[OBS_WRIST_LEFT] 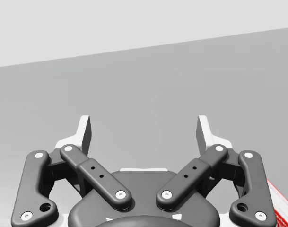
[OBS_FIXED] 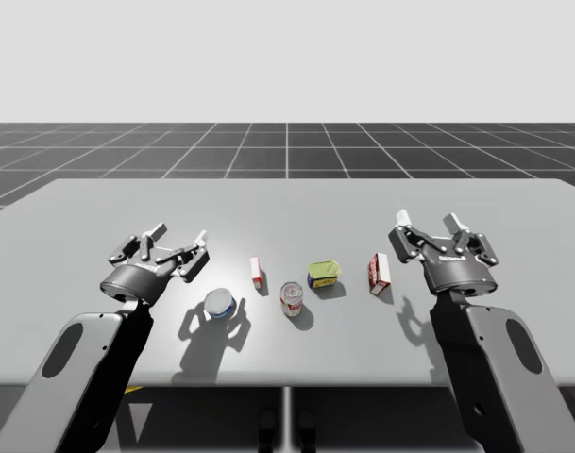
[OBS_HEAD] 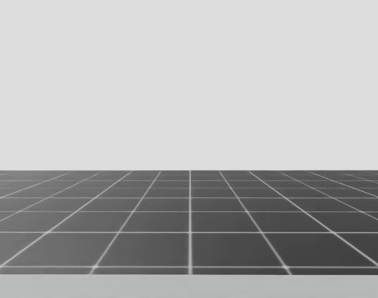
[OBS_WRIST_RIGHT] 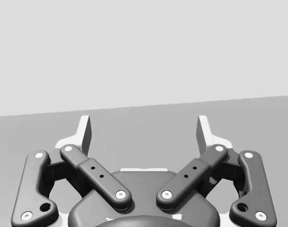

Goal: Lift the red soup can off the table.

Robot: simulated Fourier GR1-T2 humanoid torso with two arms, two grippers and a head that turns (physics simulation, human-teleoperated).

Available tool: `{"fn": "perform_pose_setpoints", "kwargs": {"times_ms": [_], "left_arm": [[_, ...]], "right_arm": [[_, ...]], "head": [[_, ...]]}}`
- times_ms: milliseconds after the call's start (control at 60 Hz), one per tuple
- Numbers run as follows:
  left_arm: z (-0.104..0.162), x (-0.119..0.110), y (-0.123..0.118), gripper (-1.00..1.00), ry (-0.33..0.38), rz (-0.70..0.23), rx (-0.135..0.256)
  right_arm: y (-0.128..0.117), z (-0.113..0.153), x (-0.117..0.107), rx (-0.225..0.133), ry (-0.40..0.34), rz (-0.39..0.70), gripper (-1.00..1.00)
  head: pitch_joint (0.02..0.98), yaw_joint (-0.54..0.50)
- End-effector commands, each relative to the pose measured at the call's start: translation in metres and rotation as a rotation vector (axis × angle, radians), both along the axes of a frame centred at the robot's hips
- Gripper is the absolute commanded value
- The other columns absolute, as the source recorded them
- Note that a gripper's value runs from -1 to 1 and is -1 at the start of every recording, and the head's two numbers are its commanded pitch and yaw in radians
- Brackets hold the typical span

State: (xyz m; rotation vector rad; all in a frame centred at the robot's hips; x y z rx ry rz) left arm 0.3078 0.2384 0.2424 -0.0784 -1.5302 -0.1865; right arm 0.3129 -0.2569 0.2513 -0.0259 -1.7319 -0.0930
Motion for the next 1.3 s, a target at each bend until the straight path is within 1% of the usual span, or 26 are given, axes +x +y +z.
{"fn": "perform_pose_setpoints", "kwargs": {"times_ms": [17,33,50,117,150,167,250,267,317,400,583,617,850,883,900,967,1100,1267,1300], "left_arm": [[0.0001,-0.0002,0.0001,-1.0,0.0,0.0,0.002],[0.0001,-0.0002,0.0001,-1.0,0.0,0.0,0.002],[0.0002,-0.0002,0.0002,-1.0,0.0,0.001,0.002],[0.0002,-0.0001,0.0002,-1.0,0.0,0.001,0.001],[0.0002,0.0,0.0002,-1.0,0.0,0.002,0.002],[0.0002,0.0,0.0002,-1.0,0.0,0.002,0.002],[0.0002,0.0002,0.0002,-1.0,0.001,0.002,0.002],[0.0002,0.0002,0.0002,-1.0,0.001,0.002,0.002],[0.0002,0.0002,0.0003,-1.0,0.001,0.002,0.003],[0.0002,0.0006,0.0005,-1.0,0.003,0.003,0.001],[-0.0003,0.0011,0.0008,-1.0,0.003,0.003,0.005],[-0.0001,0.0011,0.0011,-1.0,0.002,0.004,0.004],[0.0004,0.0015,0.0022,-1.0,-0.002,0.005,0.01],[0.0004,0.0015,0.0025,-1.0,-0.002,0.006,0.01],[0.0006,0.0014,0.0023,-1.0,-0.002,0.006,0.01],[0.0007,0.0015,0.002,-1.0,-0.003,0.005,0.011],[0.0008,0.0017,0.0011,-1.0,-0.004,-0.001,0.014],[0.0011,0.0018,-0.0024,-1.0,-0.01,-0.028,0.017],[0.0002,0.0007,-0.0066,-1.0,-0.012,-0.043,0.03]], "right_arm": [[0.0,0.0001,-0.0031,0.024,-0.044,-0.034,-1.0],[-0.0001,0.0002,-0.0025,0.028,-0.039,-0.02,-1.0],[-0.0002,0.0007,-0.0029,0.023,-0.037,-0.007,-1.0],[-0.0003,0.0014,-0.002,0.029,-0.032,0.003,-1.0],[-0.0007,0.0027,-0.0021,0.016,-0.012,0.02,-1.0],[-0.0011,0.0025,-0.002,0.019,-0.007,0.033,-1.0],[-0.0011,0.0022,-0.0019,0.015,0.0,0.025,-1.0],[-0.0011,0.0025,-0.0019,0.016,-0.001,0.022,-1.0],[-0.0011,0.0027,-0.002,0.017,-0.004,0.016,-1.0],[-0.0014,0.003,-0.0017,0.018,-0.001,0.009,-1.0],[-0.0013,0.0033,-0.0016,0.014,0.0,0.006,-1.0],[-0.0012,0.0033,-0.0016,0.012,0.001,0.006,-1.0],[-0.0026,0.0043,-0.0013,0.008,-0.002,-0.006,-1.0],[-0.0026,0.0043,-0.0013,0.007,-0.001,-0.007,-1.0],[-0.0022,0.0044,-0.0012,-0.007,-0.001,-0.012,-1.0],[-0.0024,0.0044,-0.001,-0.005,-0.001,-0.012,-1.0],[-0.003,0.005,-0.0008,-0.004,0.0,-0.014,-1.0],[-0.0032,0.0057,-0.0004,-0.003,0.0,-0.016,-1.0],[-0.0032,0.0058,-0.0005,-0.003,-0.001,-0.016,-1.0]], "head": [[0.069,0.0],[0.07,0.0],[0.073,0.0],[0.086,0.0],[0.105,0.0],[0.111,0.0],[0.16,0.0],[0.191,-0.01],[0.226,-0.01],[0.317,-0.01],[0.481,-0.02],[0.528,-0.02],[0.702,-0.03],[0.713,-0.03],[0.733,-0.03],[0.756,-0.03],[0.845,-0.03],[0.868,-0.03],[0.872,-0.03]]}}
